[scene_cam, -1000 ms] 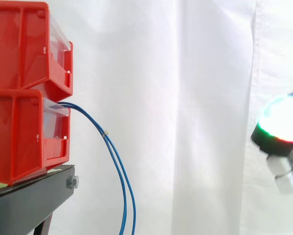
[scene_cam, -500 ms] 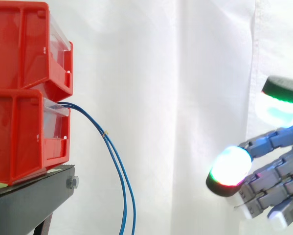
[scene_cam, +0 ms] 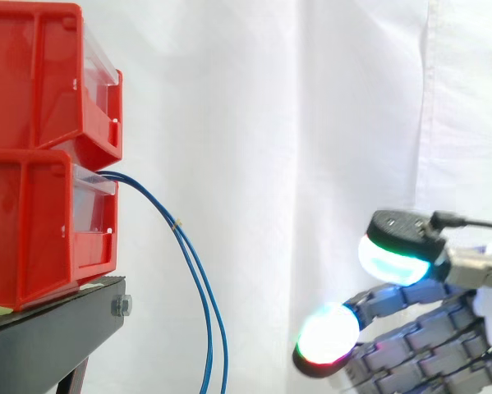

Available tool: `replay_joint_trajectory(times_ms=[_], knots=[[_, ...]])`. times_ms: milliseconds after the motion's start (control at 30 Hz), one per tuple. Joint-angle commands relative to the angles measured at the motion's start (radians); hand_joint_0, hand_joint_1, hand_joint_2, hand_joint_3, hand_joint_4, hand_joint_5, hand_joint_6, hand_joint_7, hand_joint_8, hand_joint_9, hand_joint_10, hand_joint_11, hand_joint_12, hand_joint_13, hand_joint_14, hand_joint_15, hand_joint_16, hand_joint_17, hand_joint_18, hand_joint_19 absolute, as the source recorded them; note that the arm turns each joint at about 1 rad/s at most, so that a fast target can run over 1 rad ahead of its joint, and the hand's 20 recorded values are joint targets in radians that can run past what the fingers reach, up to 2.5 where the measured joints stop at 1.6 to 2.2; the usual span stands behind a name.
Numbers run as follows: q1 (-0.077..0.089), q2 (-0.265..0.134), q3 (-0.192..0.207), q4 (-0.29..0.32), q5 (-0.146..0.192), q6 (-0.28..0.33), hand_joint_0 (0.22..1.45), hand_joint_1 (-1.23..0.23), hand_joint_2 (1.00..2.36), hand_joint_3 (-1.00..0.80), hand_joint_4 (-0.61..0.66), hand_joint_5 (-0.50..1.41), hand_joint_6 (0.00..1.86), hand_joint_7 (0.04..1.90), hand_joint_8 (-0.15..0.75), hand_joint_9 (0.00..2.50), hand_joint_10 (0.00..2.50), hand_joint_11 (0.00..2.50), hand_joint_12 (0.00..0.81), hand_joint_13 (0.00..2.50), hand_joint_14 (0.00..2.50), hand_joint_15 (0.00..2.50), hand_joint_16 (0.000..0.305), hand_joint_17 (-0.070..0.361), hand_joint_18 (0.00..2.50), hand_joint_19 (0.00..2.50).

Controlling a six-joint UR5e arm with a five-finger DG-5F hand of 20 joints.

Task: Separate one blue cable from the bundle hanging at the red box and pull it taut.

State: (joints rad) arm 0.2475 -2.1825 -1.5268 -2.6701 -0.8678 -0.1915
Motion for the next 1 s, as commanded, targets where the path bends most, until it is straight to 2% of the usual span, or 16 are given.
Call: replay_joint_trajectory(times_ms=[0, 133, 200, 300, 400, 433, 533, 633, 767, 800, 967], knots=[[-0.011, -0.065, 0.073, -0.017, 0.003, 0.007, 0.56, -0.46, 1.00, -0.50, 0.26, -0.21, 0.50, 0.80, 0.277, 0.51, 0.01, 0.22, 0.346, 0.44, 0.01, 0.20, 0.050, 0.112, 0.46, 0.53], [-0.022, -0.115, 0.134, -0.040, 0.003, 0.021, 0.56, -0.46, 1.00, -0.50, 0.26, -0.21, 0.50, 0.80, 0.278, 0.51, 0.01, 0.22, 0.345, 0.43, 0.01, 0.20, 0.050, 0.111, 0.46, 0.54], [-0.024, -0.126, 0.142, -0.036, 0.004, 0.021, 0.56, -0.46, 1.00, -0.50, 0.26, -0.21, 0.50, 0.80, 0.279, 0.51, 0.01, 0.23, 0.344, 0.43, 0.01, 0.20, 0.050, 0.111, 0.46, 0.53], [-0.033, -0.158, 0.188, -0.036, 0.001, 0.018, 0.56, -0.46, 1.00, -0.50, 0.26, -0.21, 0.50, 0.81, 0.278, 0.51, 0.01, 0.23, 0.342, 0.43, 0.01, 0.20, 0.050, 0.111, 0.46, 0.53], [-0.037, -0.175, 0.209, -0.037, 0.001, 0.017, 0.56, -0.46, 1.00, -0.50, 0.26, -0.21, 0.50, 0.80, 0.280, 0.51, 0.01, 0.22, 0.342, 0.43, 0.01, 0.20, 0.050, 0.111, 0.46, 0.54], [-0.042, -0.188, 0.231, -0.037, -0.002, 0.017, 0.56, -0.46, 1.00, -0.50, 0.26, -0.21, 0.50, 0.80, 0.280, 0.51, 0.01, 0.23, 0.342, 0.43, 0.01, 0.20, 0.050, 0.111, 0.46, 0.53], [-0.042, -0.200, 0.255, -0.036, -0.028, 0.006, 0.54, -0.47, 1.00, -0.50, 0.25, -0.21, 0.50, 0.80, 0.279, 0.51, 0.01, 0.24, 0.349, 0.43, 0.01, 0.20, 0.051, 0.114, 0.46, 0.54], [-0.030, -0.200, 0.261, -0.022, -0.079, -0.032, 0.49, -0.51, 1.00, -0.50, 0.26, -0.21, 0.50, 0.81, 0.282, 0.49, 0.01, 0.23, 0.364, 0.43, 0.01, 0.22, 0.054, 0.121, 0.45, 0.54], [-0.019, -0.200, 0.278, 0.001, -0.100, -0.071, 0.47, -0.54, 1.00, -0.50, 0.26, -0.22, 0.50, 0.81, 0.291, 0.49, 0.01, 0.22, 0.374, 0.44, 0.01, 0.22, 0.056, 0.125, 0.47, 0.55], [-0.011, -0.203, 0.281, 0.016, -0.117, -0.092, 0.47, -0.54, 1.00, -0.50, 0.26, -0.22, 0.50, 0.80, 0.293, 0.49, 0.01, 0.24, 0.376, 0.44, 0.01, 0.22, 0.056, 0.125, 0.47, 0.55], [0.001, -0.223, 0.281, 0.050, -0.119, -0.091, 0.45, -0.55, 1.00, -0.50, 0.27, -0.22, 0.50, 0.81, 0.297, 0.50, 0.01, 0.24, 0.379, 0.45, 0.01, 0.23, 0.057, 0.128, 0.48, 0.55]])
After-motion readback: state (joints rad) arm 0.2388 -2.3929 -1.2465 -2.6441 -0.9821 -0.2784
